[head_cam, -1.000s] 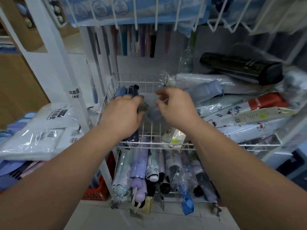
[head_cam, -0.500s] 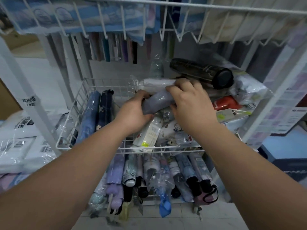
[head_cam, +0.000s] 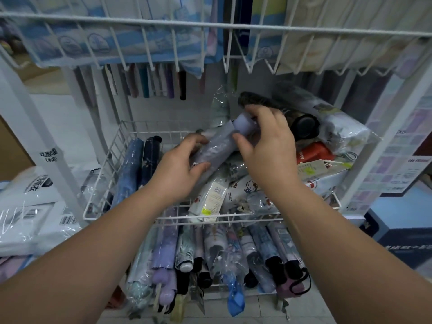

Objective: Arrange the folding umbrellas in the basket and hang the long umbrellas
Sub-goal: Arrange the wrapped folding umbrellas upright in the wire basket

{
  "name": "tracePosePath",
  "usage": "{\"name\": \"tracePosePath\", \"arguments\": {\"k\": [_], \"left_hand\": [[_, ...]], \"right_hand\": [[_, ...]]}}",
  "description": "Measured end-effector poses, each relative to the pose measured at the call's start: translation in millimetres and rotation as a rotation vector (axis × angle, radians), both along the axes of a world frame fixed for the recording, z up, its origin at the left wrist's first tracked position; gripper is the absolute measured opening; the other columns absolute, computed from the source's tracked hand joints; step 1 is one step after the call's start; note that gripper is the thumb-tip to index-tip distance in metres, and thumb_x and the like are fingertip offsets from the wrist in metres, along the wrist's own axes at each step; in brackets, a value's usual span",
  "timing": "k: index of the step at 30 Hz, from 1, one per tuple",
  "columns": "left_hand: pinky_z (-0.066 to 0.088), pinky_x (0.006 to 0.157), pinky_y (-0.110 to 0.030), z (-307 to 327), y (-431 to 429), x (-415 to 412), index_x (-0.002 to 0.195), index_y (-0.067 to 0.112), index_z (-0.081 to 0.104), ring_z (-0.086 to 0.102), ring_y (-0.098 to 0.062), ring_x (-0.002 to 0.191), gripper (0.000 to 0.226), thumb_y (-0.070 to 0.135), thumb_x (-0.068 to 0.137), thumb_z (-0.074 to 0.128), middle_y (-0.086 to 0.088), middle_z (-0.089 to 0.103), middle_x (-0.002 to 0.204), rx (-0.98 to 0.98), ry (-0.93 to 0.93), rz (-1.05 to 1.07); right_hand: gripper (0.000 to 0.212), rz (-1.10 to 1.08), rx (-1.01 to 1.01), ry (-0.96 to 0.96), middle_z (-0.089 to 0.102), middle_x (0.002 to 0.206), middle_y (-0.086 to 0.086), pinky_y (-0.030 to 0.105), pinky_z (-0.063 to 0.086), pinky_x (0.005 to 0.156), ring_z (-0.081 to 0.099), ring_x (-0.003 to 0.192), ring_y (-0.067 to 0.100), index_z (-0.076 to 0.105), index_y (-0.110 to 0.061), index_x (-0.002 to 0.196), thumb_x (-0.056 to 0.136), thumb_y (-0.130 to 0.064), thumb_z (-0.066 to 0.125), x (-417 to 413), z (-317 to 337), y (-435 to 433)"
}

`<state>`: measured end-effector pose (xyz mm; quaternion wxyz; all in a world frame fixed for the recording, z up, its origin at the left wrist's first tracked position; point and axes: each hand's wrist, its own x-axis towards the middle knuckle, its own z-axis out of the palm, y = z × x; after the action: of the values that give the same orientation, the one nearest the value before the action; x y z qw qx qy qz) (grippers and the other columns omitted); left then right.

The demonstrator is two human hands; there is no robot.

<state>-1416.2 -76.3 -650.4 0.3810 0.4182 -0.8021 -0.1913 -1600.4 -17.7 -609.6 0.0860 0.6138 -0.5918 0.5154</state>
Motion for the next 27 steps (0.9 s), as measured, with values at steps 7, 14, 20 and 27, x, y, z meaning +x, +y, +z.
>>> {"name": "tracePosePath", "arguments": {"k": [7,14,20,27], "left_hand": [[0.051,0.093,-0.028,-2,2,14,0.142,0.03,0.04,0.061,-0.008,0.108,0.055,0.022,0.094,0.067,0.007,0.059,0.13,0.073,0.03,-0.068],[0.056,0.092,-0.046,-5,-2,24,0.134,0.041,0.041,0.068,-0.014,0.101,0.053,0.026,0.093,0.07,0.006,0.068,0.114,0.132,0.195,0.013],[0.059,0.087,-0.051,27,-5,31,0.128,0.034,0.051,0.073,-0.027,0.094,0.039,0.022,0.094,0.066,-0.007,0.071,0.108,0.277,0.624,0.132],[0.061,0.066,-0.033,37,-13,58,0.123,0.025,0.053,0.073,-0.021,0.082,0.033,0.019,0.093,0.067,-0.009,0.072,0.104,0.373,0.683,0.257]], "right_hand": [[0.037,0.059,0.058,-0.227,0.059,0.121,-0.002,0.032,0.052,0.094,0.059,0.104,0.012,0.062,-0.022,0.123,0.087,-0.022,0.073,28,4,-10],[0.047,0.197,0.077,-0.333,0.057,0.138,-0.003,0.018,0.044,0.102,0.054,0.117,0.003,0.051,-0.022,0.141,0.096,-0.022,0.062,43,-1,-17],[0.067,0.304,0.257,-0.412,0.061,0.115,-0.013,0.028,0.049,0.094,0.061,0.108,0.011,0.035,-0.03,0.151,0.093,-0.028,0.068,74,-15,-21],[0.064,0.43,0.446,-0.418,0.073,0.106,-0.003,0.039,0.058,0.088,0.07,0.093,0.014,0.048,-0.037,0.14,0.082,-0.039,0.076,124,-29,-36]]}}
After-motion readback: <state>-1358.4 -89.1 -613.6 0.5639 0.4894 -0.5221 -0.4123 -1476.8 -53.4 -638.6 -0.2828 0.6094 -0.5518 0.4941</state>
